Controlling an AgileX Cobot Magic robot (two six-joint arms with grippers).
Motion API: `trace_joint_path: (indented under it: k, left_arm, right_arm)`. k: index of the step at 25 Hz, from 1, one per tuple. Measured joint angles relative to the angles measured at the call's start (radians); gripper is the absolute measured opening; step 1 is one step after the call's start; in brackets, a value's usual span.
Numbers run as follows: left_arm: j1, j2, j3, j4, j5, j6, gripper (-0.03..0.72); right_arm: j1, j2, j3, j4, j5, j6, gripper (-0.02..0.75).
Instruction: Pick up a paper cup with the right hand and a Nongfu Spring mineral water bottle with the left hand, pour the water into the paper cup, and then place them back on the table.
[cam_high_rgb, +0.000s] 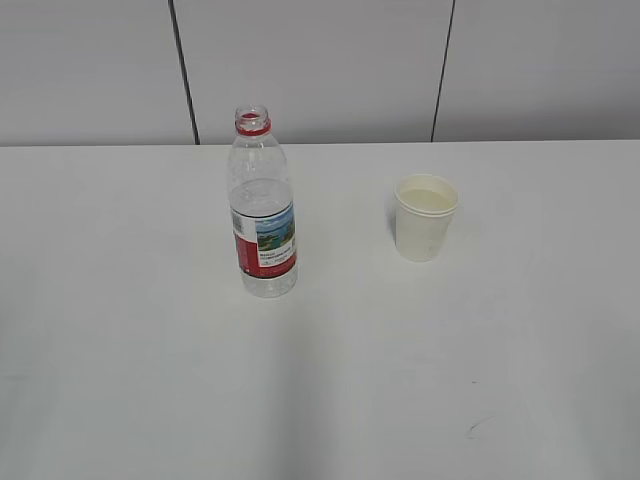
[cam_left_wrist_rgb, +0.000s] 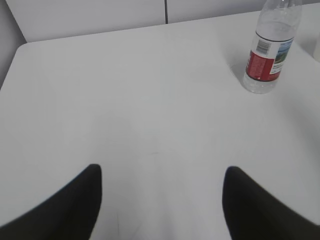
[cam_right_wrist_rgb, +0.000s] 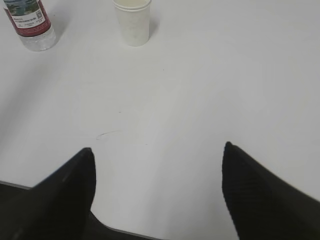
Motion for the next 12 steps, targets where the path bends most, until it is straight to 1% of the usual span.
trace_joint_path:
  k: [12]
  left_arm:
    - [0.000,0.000,0.000,-0.001,0.000,0.000,0.456]
  right_arm:
    - [0.000,0.000,0.000,0.000,0.000,0.000,0.582]
